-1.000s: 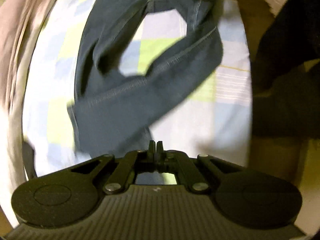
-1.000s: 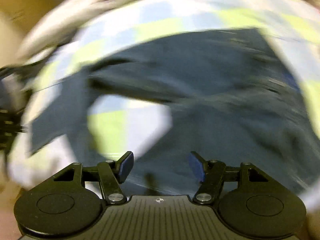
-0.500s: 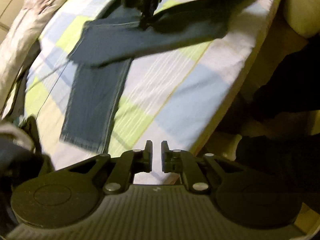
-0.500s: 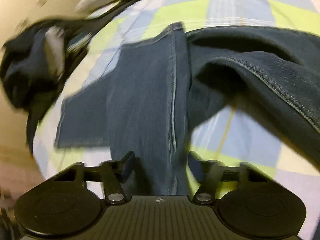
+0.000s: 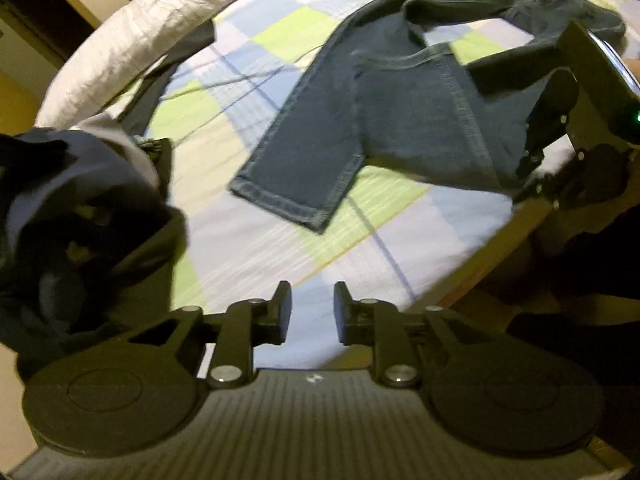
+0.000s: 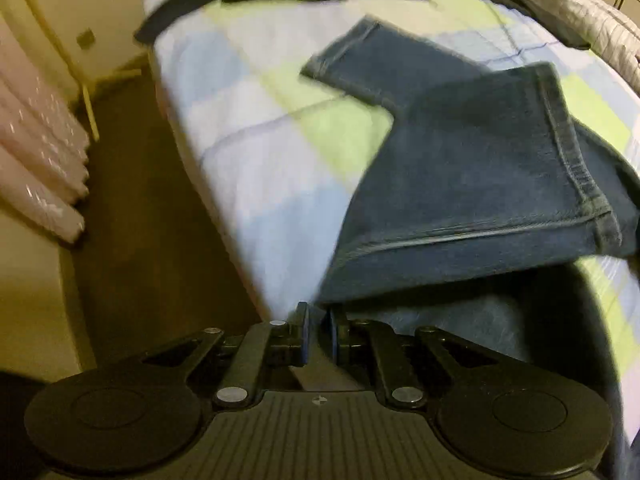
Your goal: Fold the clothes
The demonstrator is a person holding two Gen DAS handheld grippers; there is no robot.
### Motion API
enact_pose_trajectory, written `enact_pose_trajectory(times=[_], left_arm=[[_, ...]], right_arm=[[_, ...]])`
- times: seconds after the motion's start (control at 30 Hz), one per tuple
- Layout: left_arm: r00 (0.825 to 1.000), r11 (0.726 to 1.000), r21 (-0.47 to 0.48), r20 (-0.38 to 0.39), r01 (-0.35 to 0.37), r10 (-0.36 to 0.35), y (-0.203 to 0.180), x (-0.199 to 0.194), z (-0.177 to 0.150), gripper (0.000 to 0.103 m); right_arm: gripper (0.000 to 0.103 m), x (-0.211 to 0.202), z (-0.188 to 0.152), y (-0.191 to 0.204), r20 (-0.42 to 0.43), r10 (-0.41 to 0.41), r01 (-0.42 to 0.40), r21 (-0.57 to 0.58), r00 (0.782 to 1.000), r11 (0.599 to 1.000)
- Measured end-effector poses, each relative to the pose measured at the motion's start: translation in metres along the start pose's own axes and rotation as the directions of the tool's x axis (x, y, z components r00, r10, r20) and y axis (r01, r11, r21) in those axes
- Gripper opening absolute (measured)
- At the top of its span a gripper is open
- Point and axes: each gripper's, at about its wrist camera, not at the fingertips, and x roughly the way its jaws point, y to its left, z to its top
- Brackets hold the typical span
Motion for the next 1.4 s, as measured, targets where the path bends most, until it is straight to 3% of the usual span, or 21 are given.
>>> enact_pose_trajectory(times=[0.03,0.1,0.2,0.27,0.37,0.5,0.6,0.63,0.7,0.77,0.9,1.0,1.07,1.17,1.23,1.27,1.37,1.4], left_arm=[[1.0,1.0,0.009,0.012,0.019,-0.019,-0.005,0.005,0.006,0.026],[0.998,0.998,0.029,0.037,0.056,-0.057,-0.014,0.014,0.019,0.027],[0.991,0.992,0.06,0.072,0.111,-0.115,-0.028,0.028,0.039,0.035],[0.984,0.986,0.081,0.094,0.147,-0.154,-0.038,0.037,0.051,0.041],[0.977,0.98,0.088,0.096,0.181,-0.189,-0.054,0.054,0.072,0.051],[0.973,0.974,0.077,0.074,0.213,-0.219,-0.076,0.078,0.102,0.063],[0.969,0.969,0.068,0.058,0.237,-0.241,-0.094,0.096,0.123,0.064],[0.967,0.967,0.065,0.053,0.244,-0.248,-0.099,0.102,0.131,0.064],[0.964,0.964,0.059,0.042,0.26,-0.263,-0.111,0.114,0.145,0.064],[0.966,0.965,0.063,0.029,0.255,-0.257,-0.123,0.124,0.157,0.064],[0.986,0.982,0.099,0.018,0.163,-0.165,-0.139,0.129,0.172,0.057],[0.995,0.997,0.038,0.064,0.068,-0.07,-0.118,0.111,0.176,0.055],[0.996,0.998,-0.069,0.086,0.003,0.003,-0.09,0.092,0.171,0.055],[0.991,0.971,-0.222,0.082,-0.089,0.11,-0.049,0.065,0.153,0.053],[0.986,0.947,-0.294,0.07,-0.127,0.154,-0.026,0.047,0.132,0.056],[0.983,0.936,-0.318,0.055,-0.15,0.176,-0.017,0.04,0.122,0.058],[0.984,0.932,-0.329,0.034,-0.153,0.174,-0.008,0.028,0.102,0.059],[0.988,0.946,-0.299,0.042,-0.127,0.146,-0.012,0.029,0.098,0.059]], right_arm=[[0.028,-0.006,-0.004,0.0,0.008,0.012,-0.013,0.007,1.0,1.0],[0.066,-0.02,-0.008,-0.004,0.019,0.027,-0.028,0.039,0.999,0.999],[0.067,-0.047,-0.011,-0.019,0.067,-0.012,0.004,0.117,0.998,0.993],[0.067,-0.069,-0.02,-0.044,0.105,-0.086,0.064,0.192,0.991,0.979],[0.067,-0.079,-0.023,-0.087,0.095,-0.213,0.188,0.217,0.973,0.958],[0.067,-0.045,-0.013,-0.127,0.033,-0.168,0.164,0.101,0.985,0.981],[0.067,-0.023,-0.01,-0.156,-0.025,-0.1,0.101,0.039,0.995,0.994],[0.066,-0.014,-0.007,-0.164,-0.05,-0.048,0.051,0.047,0.998,0.998],[0.004,-0.014,-0.008,-0.179,-0.054,-0.007,0.012,0.081,0.998,0.997],[0.004,-0.027,-0.007,-0.186,-0.016,0.012,-0.009,0.134,1.0,0.991],[0.003,-0.068,-0.016,-0.197,0.097,0.029,-0.053,0.258,0.995,0.965],[0.003,-0.101,-0.017,-0.21,0.17,0.007,-0.065,0.337,0.985,0.939],[0.003,-0.125,-0.009,-0.218,0.221,-0.042,-0.039,0.346,0.974,0.938],[0.003,-0.169,0.005,-0.207,0.308,-0.122,0.04,0.261,0.943,0.965],[0.003,-0.183,0.008,-0.184,0.341,-0.11,0.053,0.172,0.934,0.984],[0.003,-0.184,0.007,-0.169,0.343,-0.081,0.04,0.126,0.936,0.991],[0.003,-0.145,-0.015,-0.113,0.23,0.04,-0.032,-0.037,0.972,0.999],[0.003,-0.13,-0.025,-0.096,0.179,0.065,-0.053,-0.072,0.982,0.996]])
